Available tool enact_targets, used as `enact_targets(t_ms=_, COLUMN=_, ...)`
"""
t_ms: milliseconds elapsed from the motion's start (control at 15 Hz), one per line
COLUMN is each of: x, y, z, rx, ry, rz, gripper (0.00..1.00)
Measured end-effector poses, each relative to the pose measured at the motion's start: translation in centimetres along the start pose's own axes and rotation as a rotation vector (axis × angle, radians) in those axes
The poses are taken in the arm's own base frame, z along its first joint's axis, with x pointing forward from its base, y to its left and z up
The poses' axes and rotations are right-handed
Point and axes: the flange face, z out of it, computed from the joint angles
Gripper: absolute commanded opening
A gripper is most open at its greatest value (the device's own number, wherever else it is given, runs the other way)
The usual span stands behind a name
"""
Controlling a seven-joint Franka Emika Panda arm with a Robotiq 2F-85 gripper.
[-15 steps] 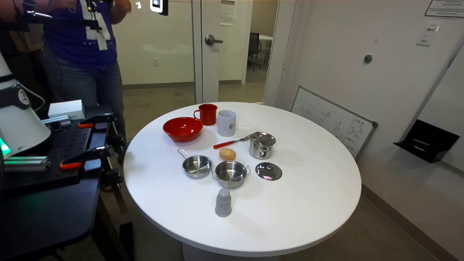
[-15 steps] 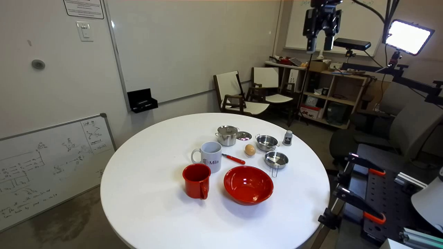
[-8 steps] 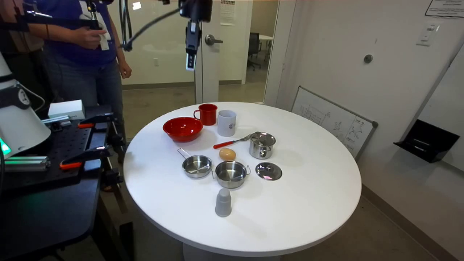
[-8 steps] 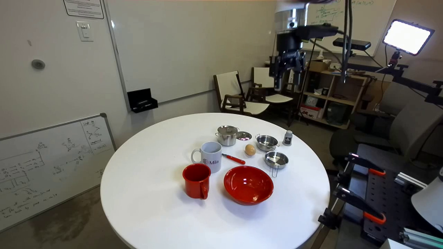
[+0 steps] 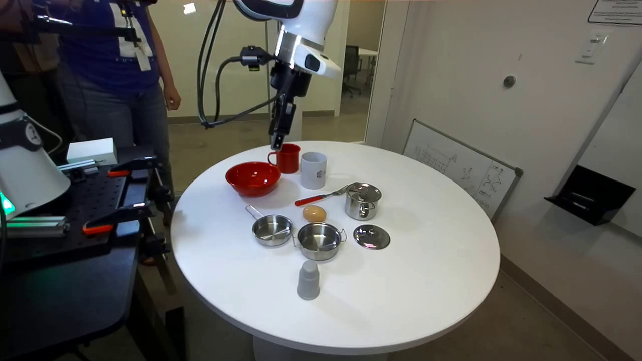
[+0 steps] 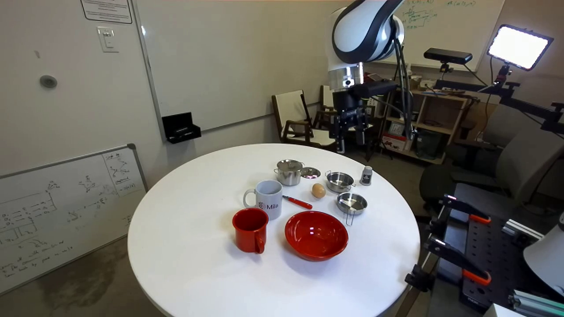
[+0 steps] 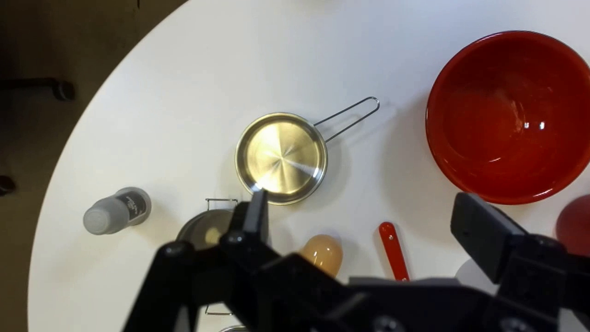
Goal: Place the egg inside the red bowl
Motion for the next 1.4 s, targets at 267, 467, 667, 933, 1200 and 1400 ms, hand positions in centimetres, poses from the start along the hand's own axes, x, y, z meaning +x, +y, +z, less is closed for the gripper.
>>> enact_targets(t_ms=267, x=0.3, y=0.0, z=-0.3, rx=0.001, ry=0.006, rz=0.0, gripper=1.0)
enact_targets(t_ms=467, x=0.4, y=0.1, z=0.2, rx=0.0, ry=-0.002, rz=0.008, gripper=1.0)
enact_targets(t_ms=667, x=1.7, y=-0.1, z=2.3, rx=-0.004, ry=-0.02, rz=0.031, gripper=1.0)
enact_targets(t_ms=933, x=4.7, y=-0.8, z=5.9, rx=-0.011, ry=0.008, rz=0.094, gripper=1.0)
enact_targets(t_ms=1200, x=7.5, y=-1.0, z=9.0, rx=-0.001, ry=0.056, rz=0.158, gripper=1.0)
enact_targets(t_ms=1400, x=9.0, y=-0.8, z=10.8, rx=0.023, ry=0.07, rz=0.207, gripper=1.0)
